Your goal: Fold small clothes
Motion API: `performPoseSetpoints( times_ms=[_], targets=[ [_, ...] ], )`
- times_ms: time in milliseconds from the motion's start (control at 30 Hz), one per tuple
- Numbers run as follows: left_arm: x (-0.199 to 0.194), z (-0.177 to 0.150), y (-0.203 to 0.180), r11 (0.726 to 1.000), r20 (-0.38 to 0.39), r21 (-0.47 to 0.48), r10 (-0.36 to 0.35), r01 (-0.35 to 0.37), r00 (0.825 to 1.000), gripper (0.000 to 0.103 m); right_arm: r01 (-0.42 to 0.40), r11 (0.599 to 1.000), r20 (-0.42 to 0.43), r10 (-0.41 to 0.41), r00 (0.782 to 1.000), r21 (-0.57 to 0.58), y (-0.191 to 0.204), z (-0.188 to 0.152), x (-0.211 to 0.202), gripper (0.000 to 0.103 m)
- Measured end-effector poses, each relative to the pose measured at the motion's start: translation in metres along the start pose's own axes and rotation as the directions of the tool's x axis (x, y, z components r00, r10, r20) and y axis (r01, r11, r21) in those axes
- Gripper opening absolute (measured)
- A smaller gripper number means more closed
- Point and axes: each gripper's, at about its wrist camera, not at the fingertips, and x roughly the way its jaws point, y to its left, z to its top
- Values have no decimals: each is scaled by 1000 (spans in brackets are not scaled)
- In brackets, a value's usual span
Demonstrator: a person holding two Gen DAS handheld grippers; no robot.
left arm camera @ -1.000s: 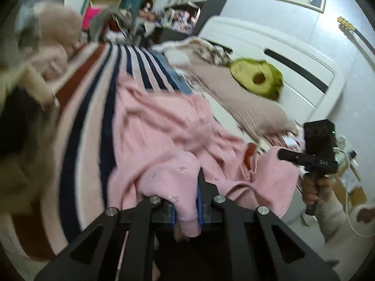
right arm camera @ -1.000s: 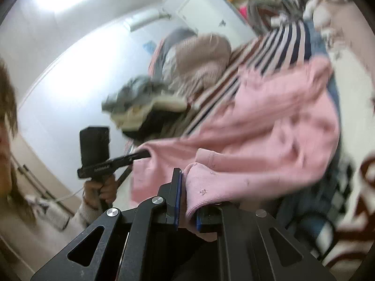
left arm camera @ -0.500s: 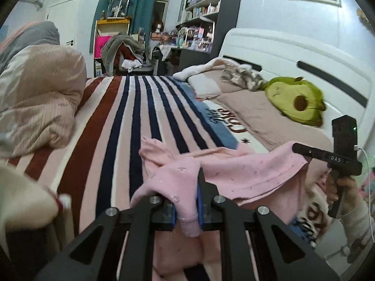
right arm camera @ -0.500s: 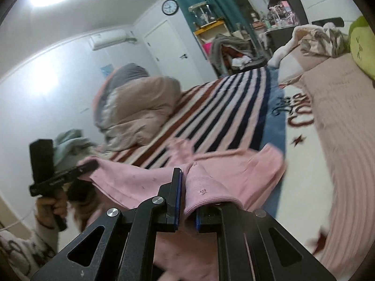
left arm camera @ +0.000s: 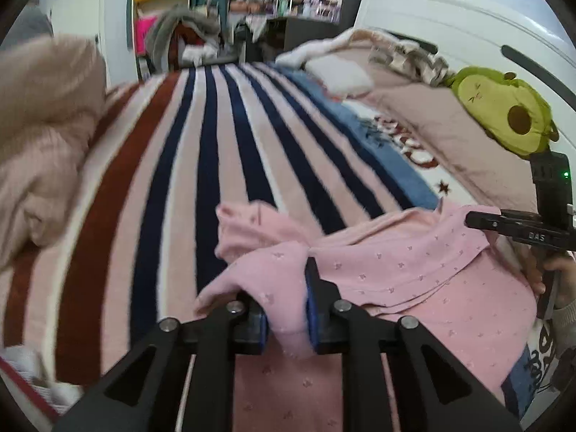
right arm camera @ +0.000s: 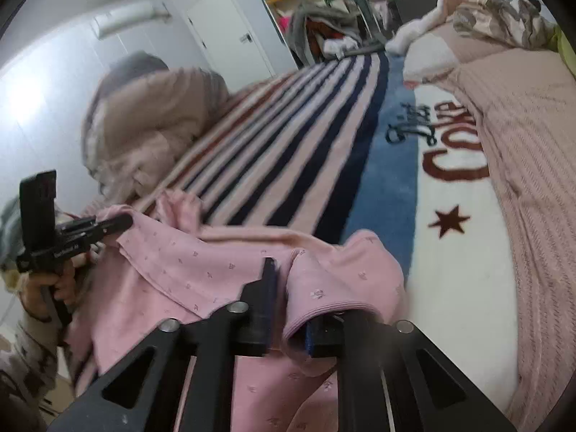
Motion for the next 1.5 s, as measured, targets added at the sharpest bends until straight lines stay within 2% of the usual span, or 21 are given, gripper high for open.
performPoseSetpoints(
  times_ms=[33, 67, 100, 133, 167, 233, 300, 400, 467, 500, 533, 600, 667, 767, 867, 967, 1100, 1267, 1367, 1400, 1500],
  targets=[
    [7, -1, 2, 1000, -18, -9, -14, 14, 1000, 22, 8, 1000, -12, -8, 1000, -2, 0, 0, 3, 33],
    [11, -2, 2, 999, -38, -1, -32, 32, 999, 32, 11, 1000, -30, -11, 999, -5, -1, -1, 5, 38],
    [10, -4, 0, 999, -43, 17, -40, 41, 998, 38, 9, 1000, -41, -10, 999, -5, -2, -3, 6, 47],
    [4, -6, -3, 999, -33, 41, -31, 32, 999, 50, 13, 1000, -46, -14, 999, -6, -1, -4, 4, 54],
    [-4, -7, -6, 998, -10, 60, -12, 12, 1000, 62, 26, 1000, -49, -26, 998, -16, 1, -6, -2, 55],
    [-29, -11, -8, 997, 49, 79, 9, -13, 999, 71, 48, 998, -54, -50, 997, -40, 6, -8, -12, 62],
    [-53, -14, -5, 998, 78, 70, -3, -2, 997, 71, 85, 994, -52, -88, 995, -64, 12, -11, -29, 65],
    [-75, -21, -9, 997, 94, 74, -23, 16, 995, 71, 104, 991, -20, -106, 994, -90, 24, -16, -54, 64],
    [-76, -26, -17, 995, 71, 79, -61, 56, 996, 71, 65, 988, -23, -69, 997, -140, 42, -21, -60, 47],
    [-73, -30, -21, 993, 52, 83, -85, 80, 995, 71, 46, 988, -33, -51, 998, -150, 48, -22, -59, 30],
    [-68, -33, -26, 992, 31, 84, -100, 97, 994, 71, 8, 987, -52, -17, 998, -158, 56, -24, -54, 20],
    [-51, -40, -35, 990, -16, 90, -108, 109, 994, 68, -62, 985, -119, 43, 992, -163, 70, -31, -35, 10],
    [-28, -44, -42, 988, -78, 102, -107, 114, 991, 52, -85, 978, -199, 47, 979, -189, 81, -38, -8, 9],
    [-1, -45, -47, 985, -158, 105, -120, 137, 980, 36, -64, 978, -271, 7, 962, -200, 79, -41, 26, 7],
    [23, -41, -52, 982, -199, 160, -67, 100, 978, 36, -34, 980, -287, -25, 958, -197, 67, -33, 43, 6],
    [34, -29, -50, 982, -205, 167, -47, 83, 978, 36, -2, 978, -293, -60, 954, -207, 57, -24, 52, 3],
    [43, -9, -46, 982, -175, 186, 17, 16, 984, 36, 43, 973, -256, -102, 961, -225, 50, -9, 58, 2],
    [53, 14, -32, 991, -123, 131, 30, -13, 992, 36, 98, 964, -185, -146, 972, -246, 43, 9, 61, 4],
    [58, 21, -31, 991, -91, 127, 63, -52, 994, 36, 159, 954, -137, -198, 971, -253, 35, 14, 61, 4],
    [59, 22, -31, 990, -84, 127, 72, -61, 994, 36, 181, 951, -121, -217, 969, -252, 32, 15, 61, 8],
    [59, 25, -31, 992, -73, 115, 70, -61, 995, 43, 212, 949, -99, -240, 966, -231, 20, 17, 61, 7]
  ],
)
